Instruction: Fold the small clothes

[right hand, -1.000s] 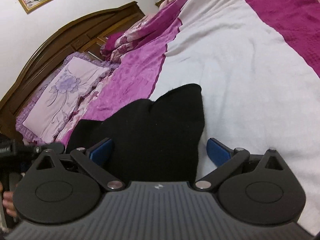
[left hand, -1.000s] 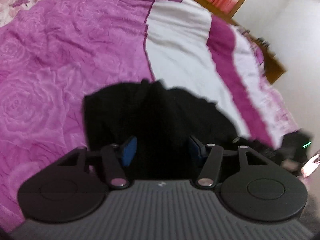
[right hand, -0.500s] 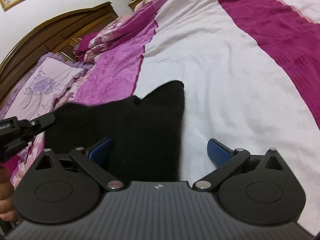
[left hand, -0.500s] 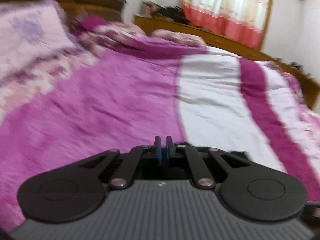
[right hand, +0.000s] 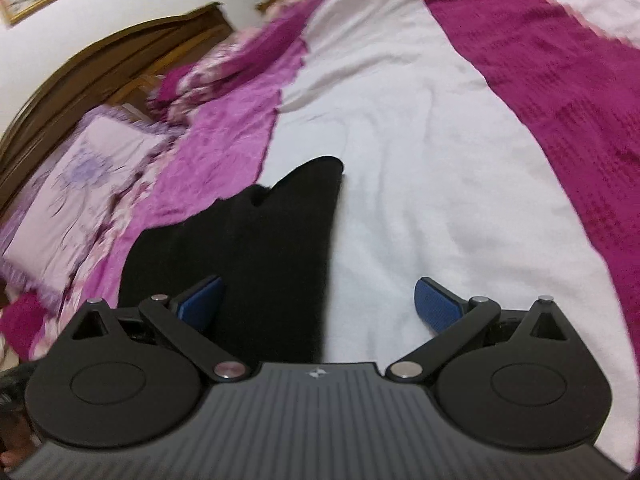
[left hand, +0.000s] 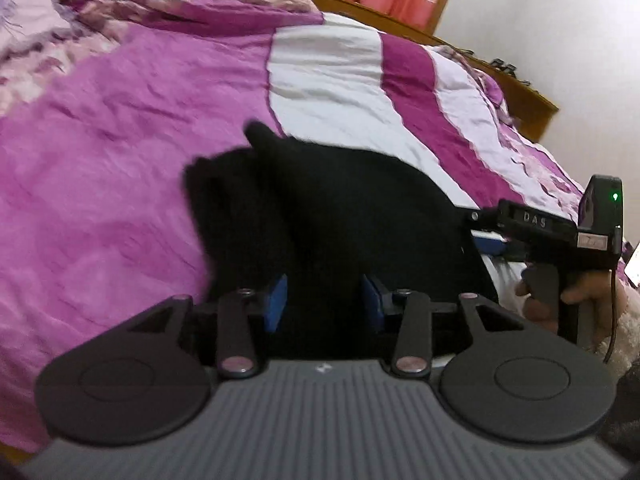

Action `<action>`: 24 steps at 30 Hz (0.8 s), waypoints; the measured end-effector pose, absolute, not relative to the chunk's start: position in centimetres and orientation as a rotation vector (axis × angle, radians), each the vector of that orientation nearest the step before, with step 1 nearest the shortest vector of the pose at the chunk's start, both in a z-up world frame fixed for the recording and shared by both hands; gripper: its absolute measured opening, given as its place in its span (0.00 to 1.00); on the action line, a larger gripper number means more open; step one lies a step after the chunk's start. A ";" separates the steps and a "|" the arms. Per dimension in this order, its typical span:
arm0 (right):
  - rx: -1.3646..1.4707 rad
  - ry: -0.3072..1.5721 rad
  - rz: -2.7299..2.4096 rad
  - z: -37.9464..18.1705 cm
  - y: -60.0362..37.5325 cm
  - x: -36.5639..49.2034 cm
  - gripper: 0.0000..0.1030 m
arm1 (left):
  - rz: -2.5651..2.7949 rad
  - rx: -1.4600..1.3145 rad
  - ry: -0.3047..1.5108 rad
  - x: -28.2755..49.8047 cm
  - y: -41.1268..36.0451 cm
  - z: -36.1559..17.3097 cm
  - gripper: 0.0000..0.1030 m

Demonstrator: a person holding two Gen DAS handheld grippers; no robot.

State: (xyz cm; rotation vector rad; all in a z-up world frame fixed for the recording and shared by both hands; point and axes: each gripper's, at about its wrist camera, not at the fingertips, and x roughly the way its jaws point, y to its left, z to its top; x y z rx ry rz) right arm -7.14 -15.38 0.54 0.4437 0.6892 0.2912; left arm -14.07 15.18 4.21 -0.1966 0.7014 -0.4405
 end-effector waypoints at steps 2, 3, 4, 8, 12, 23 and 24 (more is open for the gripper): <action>0.445 0.673 0.290 0.0 -15.5 -7.4 1.00 | -0.370 -0.263 0.695 -13.9 15.6 4.0 0.08; 0.450 0.678 0.277 0.0 -15.3 -7.2 1.00 | -0.324 -0.332 0.689 -14.4 15.9 4.1 0.07; 0.448 0.684 0.267 0.2 -15.0 -7.1 1.00 | -0.285 -0.414 0.655 -15.4 16.6 4.8 0.07; 0.459 0.697 0.280 0.9 -14.7 -7.0 1.00 | -0.173 -0.410 0.663 -17.1 15.5 5.3 0.07; 0.522 0.703 0.292 0.5 -15.3 -6.9 1.00 | -0.085 -0.404 0.774 -14.9 14.2 4.8 0.26; 0.698 0.734 0.575 -1.6 -15.1 -1.9 0.94 | -0.213 -0.625 0.978 -0.8 18.9 2.4 1.00; 0.658 0.739 0.583 -1.4 -14.5 -1.6 0.93 | -0.259 -0.582 0.935 -0.8 18.5 2.4 1.00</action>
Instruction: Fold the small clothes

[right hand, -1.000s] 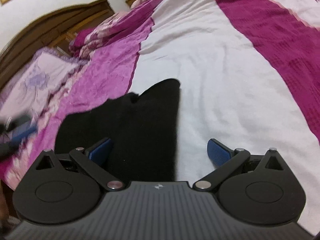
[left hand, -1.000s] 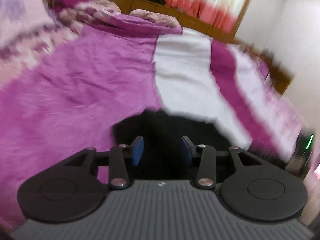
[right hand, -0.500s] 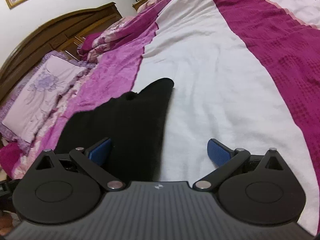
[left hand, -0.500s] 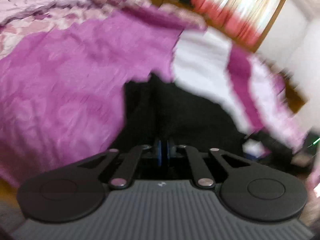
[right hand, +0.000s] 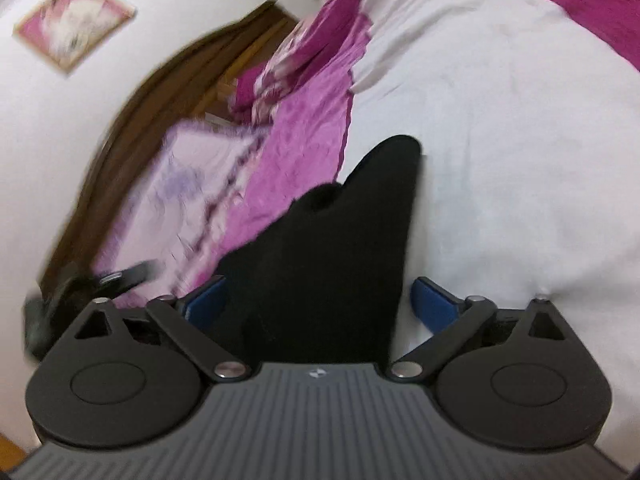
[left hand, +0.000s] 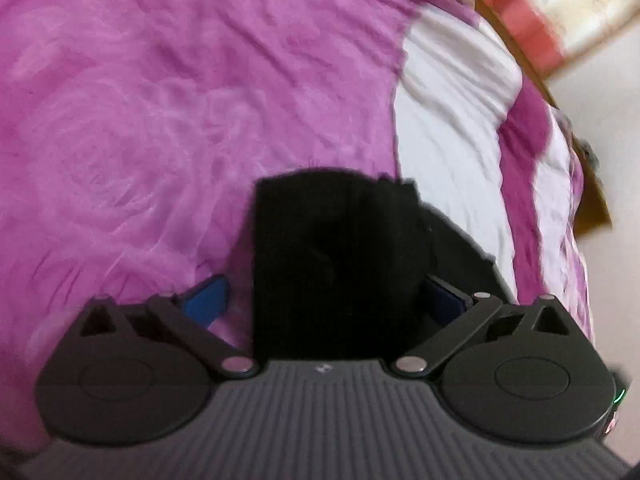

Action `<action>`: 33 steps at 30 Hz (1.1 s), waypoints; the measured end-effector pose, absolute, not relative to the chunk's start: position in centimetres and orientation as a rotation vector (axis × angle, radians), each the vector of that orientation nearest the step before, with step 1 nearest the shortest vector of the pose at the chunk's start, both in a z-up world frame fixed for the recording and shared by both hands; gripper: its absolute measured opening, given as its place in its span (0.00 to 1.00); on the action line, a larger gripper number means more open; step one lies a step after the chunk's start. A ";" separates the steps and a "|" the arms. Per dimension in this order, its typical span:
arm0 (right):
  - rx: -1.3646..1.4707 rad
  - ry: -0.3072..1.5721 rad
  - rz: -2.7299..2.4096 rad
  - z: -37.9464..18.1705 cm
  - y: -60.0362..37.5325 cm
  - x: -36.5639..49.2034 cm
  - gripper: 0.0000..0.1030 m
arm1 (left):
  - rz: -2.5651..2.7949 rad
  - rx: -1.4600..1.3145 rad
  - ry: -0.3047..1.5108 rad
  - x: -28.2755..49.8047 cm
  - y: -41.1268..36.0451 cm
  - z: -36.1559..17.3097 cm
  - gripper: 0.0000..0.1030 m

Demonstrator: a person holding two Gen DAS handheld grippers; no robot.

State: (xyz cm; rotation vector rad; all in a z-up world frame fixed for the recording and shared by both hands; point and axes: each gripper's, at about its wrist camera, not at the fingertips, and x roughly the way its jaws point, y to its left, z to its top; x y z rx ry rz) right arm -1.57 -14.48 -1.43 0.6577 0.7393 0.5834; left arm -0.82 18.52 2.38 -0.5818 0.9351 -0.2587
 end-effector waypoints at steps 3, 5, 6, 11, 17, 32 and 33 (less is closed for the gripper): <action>0.656 0.749 0.607 -1.7 -13.9 -1.0 0.57 | -0.457 -0.635 1.001 -0.1 17.3 2.5 0.77; 0.727 0.749 0.593 -2.8 -14.2 -0.6 0.41 | -0.402 -0.612 1.024 -0.1 16.5 2.3 0.42; 0.743 0.736 0.594 -3.1 -14.3 -0.5 0.37 | -0.382 -0.614 1.025 0.1 16.3 2.2 0.39; 0.812 0.728 0.552 -2.2 -15.6 -1.1 0.33 | -0.444 -0.580 0.936 -0.2 13.3 4.7 0.35; 0.736 0.653 0.453 4.0 -20.8 -3.7 0.32 | -0.593 -0.720 0.917 -0.2 8.3 6.7 0.34; 0.253 0.717 -0.119 5.7 -27.6 -6.7 0.89 | -0.378 -0.324 0.941 -0.1 2.4 7.1 0.57; 0.189 0.656 -0.168 6.6 -27.4 -7.8 0.90 | -0.309 -0.245 0.849 -1.9 2.4 8.4 0.56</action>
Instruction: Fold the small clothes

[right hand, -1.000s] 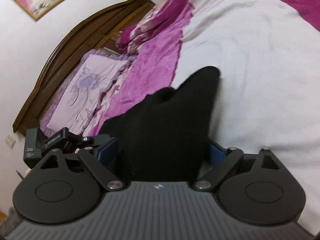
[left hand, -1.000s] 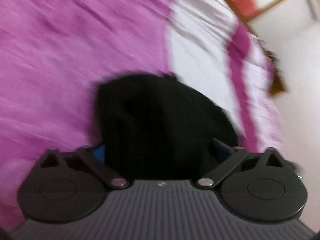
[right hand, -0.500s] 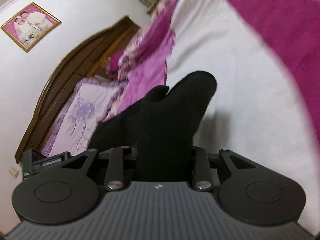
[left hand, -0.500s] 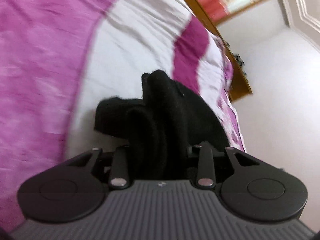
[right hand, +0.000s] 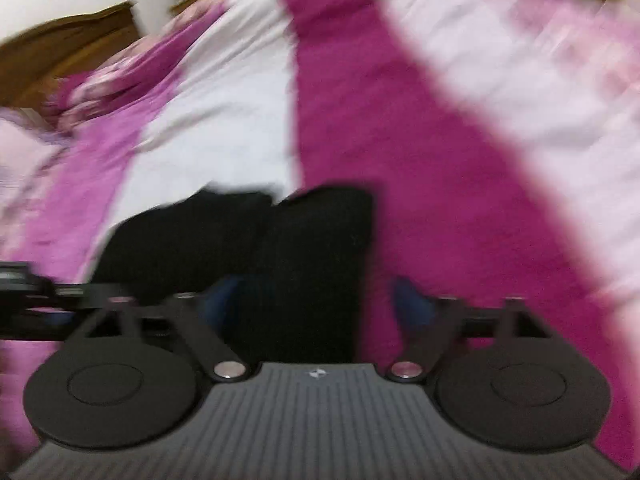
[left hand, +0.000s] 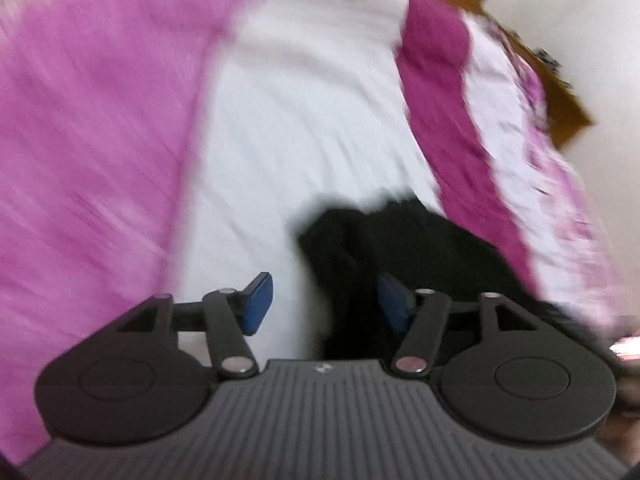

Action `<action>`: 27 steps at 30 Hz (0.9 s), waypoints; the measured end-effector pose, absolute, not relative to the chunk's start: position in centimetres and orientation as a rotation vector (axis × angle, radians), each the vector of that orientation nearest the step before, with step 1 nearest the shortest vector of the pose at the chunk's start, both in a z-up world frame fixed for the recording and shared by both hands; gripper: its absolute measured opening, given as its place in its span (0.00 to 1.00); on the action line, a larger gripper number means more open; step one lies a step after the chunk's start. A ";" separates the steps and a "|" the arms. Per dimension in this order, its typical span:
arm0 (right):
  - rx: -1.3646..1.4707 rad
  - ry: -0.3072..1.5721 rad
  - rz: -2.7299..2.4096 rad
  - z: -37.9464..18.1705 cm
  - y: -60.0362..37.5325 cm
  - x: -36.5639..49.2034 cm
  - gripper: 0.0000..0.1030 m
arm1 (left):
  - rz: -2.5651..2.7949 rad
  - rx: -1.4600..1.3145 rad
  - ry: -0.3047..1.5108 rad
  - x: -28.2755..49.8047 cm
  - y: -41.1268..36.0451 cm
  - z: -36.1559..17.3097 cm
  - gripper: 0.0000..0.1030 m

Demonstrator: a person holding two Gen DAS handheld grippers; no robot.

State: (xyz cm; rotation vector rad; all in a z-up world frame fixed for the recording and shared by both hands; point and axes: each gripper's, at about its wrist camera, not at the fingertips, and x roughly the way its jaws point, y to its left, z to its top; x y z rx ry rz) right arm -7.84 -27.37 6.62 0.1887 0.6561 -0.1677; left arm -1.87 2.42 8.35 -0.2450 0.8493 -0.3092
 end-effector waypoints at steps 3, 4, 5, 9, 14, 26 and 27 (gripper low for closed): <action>0.032 0.508 -0.246 9.1 -25.7 -11.9 0.90 | -0.354 -0.164 0.613 -7.3 2.6 10.9 0.24; 0.009 0.464 -0.251 9.6 -25.1 -13.4 0.90 | -0.400 -0.164 0.585 -8.9 2.5 11.1 0.22; 0.008 0.422 -0.245 9.9 -24.5 -15.1 0.89 | -0.433 -0.150 0.567 -10.2 2.1 11.1 0.20; 0.082 0.556 -0.103 7.4 -22.6 -17.2 0.60 | -0.463 -0.032 0.754 -11.2 -1.3 7.1 0.17; 0.014 0.659 -0.135 7.1 -21.3 -16.5 0.41 | -0.291 -0.037 0.820 -12.6 -0.7 6.8 0.18; 0.197 0.582 -0.084 6.0 -19.8 -30.5 0.76 | -0.309 0.028 0.635 -23.1 -1.5 6.3 0.79; 0.212 0.649 -0.097 5.2 -20.1 -30.2 0.77 | -0.315 0.032 0.658 -22.8 -1.6 5.7 0.79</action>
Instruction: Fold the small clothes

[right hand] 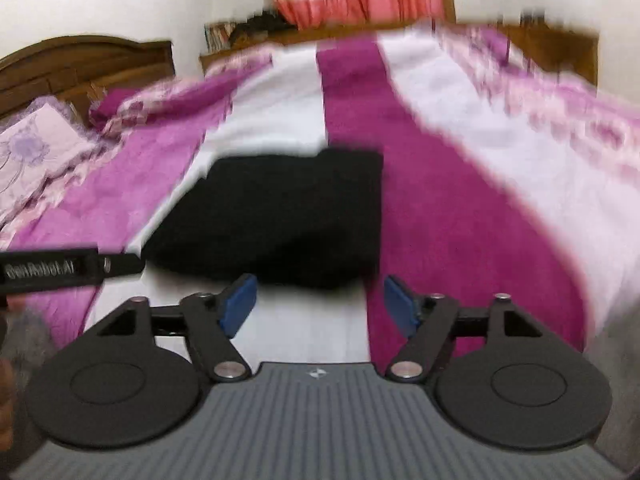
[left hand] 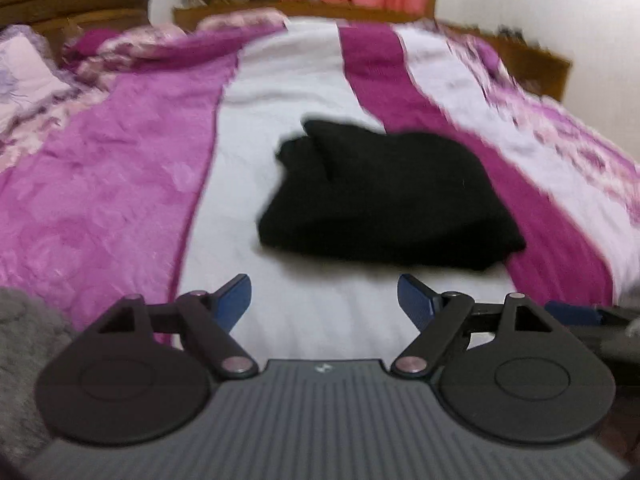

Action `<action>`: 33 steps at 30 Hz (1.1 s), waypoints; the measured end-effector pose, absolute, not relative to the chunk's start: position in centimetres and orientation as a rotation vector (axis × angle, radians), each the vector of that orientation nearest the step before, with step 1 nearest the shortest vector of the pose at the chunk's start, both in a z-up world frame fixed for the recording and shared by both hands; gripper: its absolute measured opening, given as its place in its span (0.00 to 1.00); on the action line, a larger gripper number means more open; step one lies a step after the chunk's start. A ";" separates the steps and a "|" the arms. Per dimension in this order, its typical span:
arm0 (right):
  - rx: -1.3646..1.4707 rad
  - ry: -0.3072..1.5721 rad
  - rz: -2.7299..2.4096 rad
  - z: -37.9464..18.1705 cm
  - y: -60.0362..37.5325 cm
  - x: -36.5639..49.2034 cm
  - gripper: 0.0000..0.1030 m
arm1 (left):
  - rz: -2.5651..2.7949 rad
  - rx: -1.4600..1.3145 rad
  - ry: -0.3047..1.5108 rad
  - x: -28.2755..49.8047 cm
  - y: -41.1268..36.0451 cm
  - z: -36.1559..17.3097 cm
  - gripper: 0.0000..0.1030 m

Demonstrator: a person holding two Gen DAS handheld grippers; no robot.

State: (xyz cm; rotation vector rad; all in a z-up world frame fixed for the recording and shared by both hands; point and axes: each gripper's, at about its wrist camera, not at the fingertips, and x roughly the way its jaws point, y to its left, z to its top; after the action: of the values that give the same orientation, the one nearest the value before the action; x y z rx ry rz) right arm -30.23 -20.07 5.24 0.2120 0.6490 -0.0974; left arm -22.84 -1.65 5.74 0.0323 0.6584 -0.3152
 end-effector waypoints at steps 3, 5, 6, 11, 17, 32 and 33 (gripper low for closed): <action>0.264 0.671 -0.110 5.3 -21.0 -30.2 0.79 | -0.342 0.013 0.700 -21.7 -1.2 4.3 0.79; 0.246 0.633 -0.159 5.4 -21.0 -30.4 0.85 | -0.317 0.006 0.734 -20.9 -0.9 3.7 0.79; 0.241 0.636 -0.173 5.1 -21.0 -30.4 0.87 | -0.300 0.008 0.735 -20.6 -0.8 3.5 0.79; 0.236 0.684 -0.149 4.2 -20.7 -29.6 0.92 | -0.289 0.040 0.723 -20.5 -1.1 2.9 0.79; 0.153 0.688 -0.145 3.6 -19.4 -28.4 0.94 | -0.318 0.081 0.713 -20.9 -1.5 2.6 0.79; 0.124 0.707 -0.149 3.2 -19.3 -27.5 0.97 | -0.342 0.085 0.710 -21.0 -1.7 2.5 0.79; 0.120 0.707 -0.146 3.2 -19.2 -27.5 0.98 | -0.341 0.083 0.710 -20.9 -1.7 2.5 0.79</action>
State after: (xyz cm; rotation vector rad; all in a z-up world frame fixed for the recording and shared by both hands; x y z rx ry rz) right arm -27.50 -19.20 3.20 0.1204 0.7069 -0.1461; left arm -20.94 -1.72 2.50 0.0825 0.7104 -0.3406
